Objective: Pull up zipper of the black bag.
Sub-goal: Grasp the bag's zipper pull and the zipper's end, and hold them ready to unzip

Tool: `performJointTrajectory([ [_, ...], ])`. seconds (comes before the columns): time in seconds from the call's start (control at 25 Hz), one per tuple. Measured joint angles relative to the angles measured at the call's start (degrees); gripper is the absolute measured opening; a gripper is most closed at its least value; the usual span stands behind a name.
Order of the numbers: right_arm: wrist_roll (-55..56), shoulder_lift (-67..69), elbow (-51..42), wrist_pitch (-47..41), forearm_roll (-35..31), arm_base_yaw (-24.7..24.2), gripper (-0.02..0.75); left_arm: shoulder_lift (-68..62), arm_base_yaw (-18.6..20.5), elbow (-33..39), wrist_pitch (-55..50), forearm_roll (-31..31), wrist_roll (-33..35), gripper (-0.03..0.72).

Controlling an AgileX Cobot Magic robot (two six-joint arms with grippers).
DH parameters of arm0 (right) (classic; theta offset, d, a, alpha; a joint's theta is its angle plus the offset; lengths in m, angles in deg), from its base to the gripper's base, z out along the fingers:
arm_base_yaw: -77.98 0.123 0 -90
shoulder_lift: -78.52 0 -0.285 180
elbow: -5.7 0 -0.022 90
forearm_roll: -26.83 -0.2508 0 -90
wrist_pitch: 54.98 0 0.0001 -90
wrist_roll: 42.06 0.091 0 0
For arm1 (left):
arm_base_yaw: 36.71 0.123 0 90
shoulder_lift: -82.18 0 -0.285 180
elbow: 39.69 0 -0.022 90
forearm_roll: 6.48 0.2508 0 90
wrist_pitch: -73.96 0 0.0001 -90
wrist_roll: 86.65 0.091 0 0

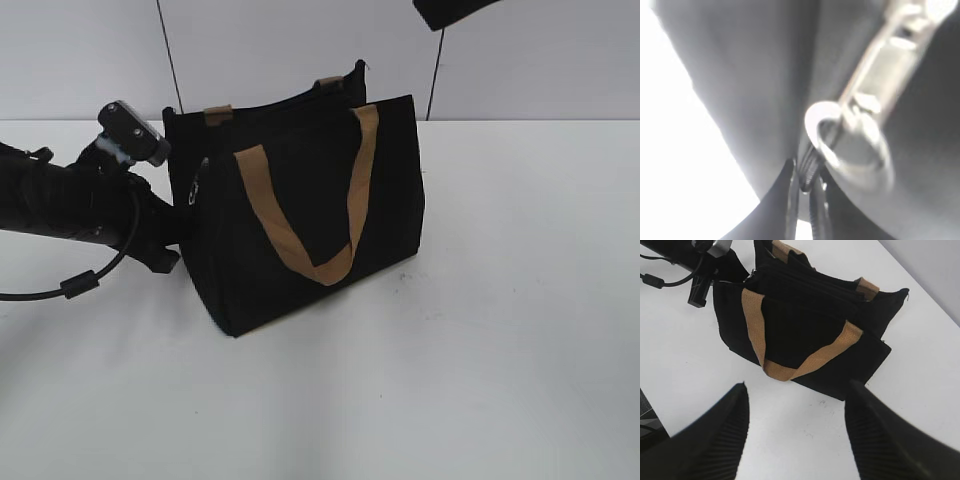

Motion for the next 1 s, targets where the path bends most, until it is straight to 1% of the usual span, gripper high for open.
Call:
performJointTrajectory([
  [0.16, 0.0, 0.0, 0.0, 0.8, 0.0, 0.0, 0.458, 1.8, 0.0, 0.1, 0.3, 0.0, -0.6, 0.017],
  [0.36, 0.0, 0.1, 1.5, 2.0, -0.7, 0.0, 0.430, 10.3, 0.0, 2.5, 0.4, 0.0, -0.8, 0.017],
  [0.48, 0.1, 0.1, 1.8, 3.8, -3.3, 0.0, 0.428, 15.3, 0.0, 4.2, 0.4, 0.0, -0.8, 0.017],
  [0.64, -0.6, 1.2, 1.8, 4.4, -7.4, 0.3, 0.414, 19.9, 0.0, 4.7, 0.4, 0.0, -0.8, 0.017],
  [0.8, -1.6, 4.0, 1.8, 4.8, -8.0, 2.9, 0.381, 22.0, 0.0, 4.7, 0.4, 0.0, -0.8, 0.017],
  [1.0, -3.8, 8.6, 1.8, 8.4, -8.1, 6.4, 0.370, 22.6, 0.0, 4.7, 0.4, 0.0, -0.8, 0.015],
])
